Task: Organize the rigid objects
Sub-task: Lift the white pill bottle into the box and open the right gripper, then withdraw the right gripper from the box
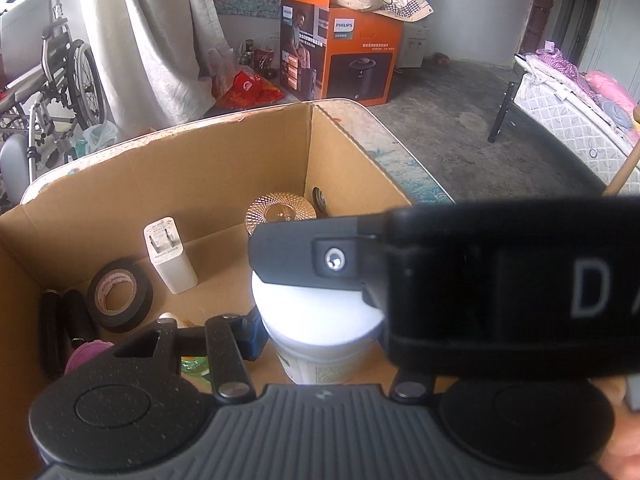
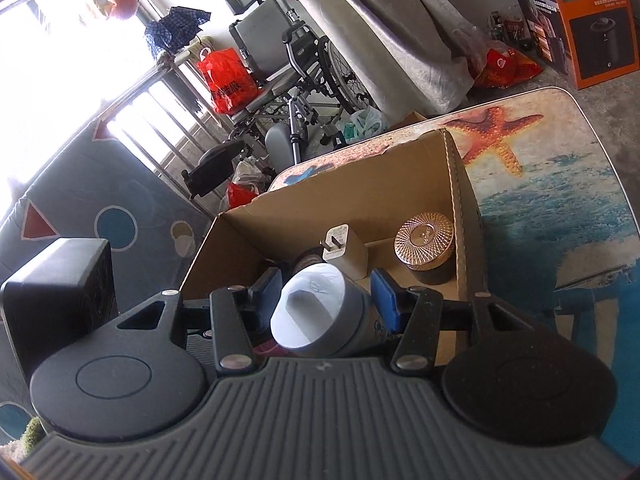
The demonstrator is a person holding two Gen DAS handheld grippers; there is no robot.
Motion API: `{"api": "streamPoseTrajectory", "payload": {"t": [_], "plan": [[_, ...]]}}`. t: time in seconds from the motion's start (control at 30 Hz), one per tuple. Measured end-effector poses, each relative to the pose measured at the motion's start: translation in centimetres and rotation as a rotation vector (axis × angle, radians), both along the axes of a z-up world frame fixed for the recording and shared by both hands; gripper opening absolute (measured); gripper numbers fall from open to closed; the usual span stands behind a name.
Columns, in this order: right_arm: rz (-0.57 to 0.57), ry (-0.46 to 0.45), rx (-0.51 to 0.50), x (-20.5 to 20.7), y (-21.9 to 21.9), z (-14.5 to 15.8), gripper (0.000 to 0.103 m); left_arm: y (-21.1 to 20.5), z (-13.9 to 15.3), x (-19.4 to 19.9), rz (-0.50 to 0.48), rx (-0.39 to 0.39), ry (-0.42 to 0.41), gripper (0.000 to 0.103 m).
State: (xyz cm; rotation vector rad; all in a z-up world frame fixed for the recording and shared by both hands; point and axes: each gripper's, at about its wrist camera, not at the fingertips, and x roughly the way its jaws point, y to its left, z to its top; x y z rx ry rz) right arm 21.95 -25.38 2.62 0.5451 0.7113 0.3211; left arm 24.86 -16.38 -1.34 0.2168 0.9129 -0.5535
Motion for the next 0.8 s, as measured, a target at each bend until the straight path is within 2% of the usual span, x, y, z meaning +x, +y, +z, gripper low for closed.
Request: {"api": "streamPoseTrajectory", "payload": {"t": [0.17, 0.27, 0.37, 0.4, 0.43, 0.63, 0.7, 0.8], "plan": [[0.001, -0.005, -0.018, 0.3, 0.0, -0.6, 0.049, -0.3, -0.1, -0.3, -0.01, -0.01, 0.001, 0.058], [-0.002, -0.008, -0.016, 0.3, -0.1, -0.8, 0.049, 0.0, -0.1, -0.5, -0.006, -0.023, -0.002, 0.063], [-0.015, -0.04, -0.011, -0.2, -0.4, -0.5, 0.049, 0.3, 0.6, -1.0, -0.007, -0.067, -0.034, 0.08], [-0.021, -0.057, -0.009, -0.5, -0.5, -0.1, 0.049, 0.5, 1.0, -1.4, -0.005, -0.076, -0.054, 0.086], [-0.03, -0.074, -0.006, -0.9, -0.6, 0.4, 0.05, 0.6, 1.4, -1.8, -0.004, -0.086, -0.081, 0.088], [-0.09, -0.183, 0.014, -4.6, -1.6, 3.8, 0.052, 2.4, 4.4, -4.9, 0.003, -0.139, -0.174, 0.089], [-0.111, -0.231, 0.017, -6.7, -1.9, 5.4, 0.054, 3.4, 5.7, -6.4, 0.014, -0.167, -0.196, 0.093], [-0.15, -0.295, 0.01, -10.3, -2.3, 7.3, 0.063, 5.7, 7.8, -8.7, 0.038, -0.218, -0.23, 0.101]]}}
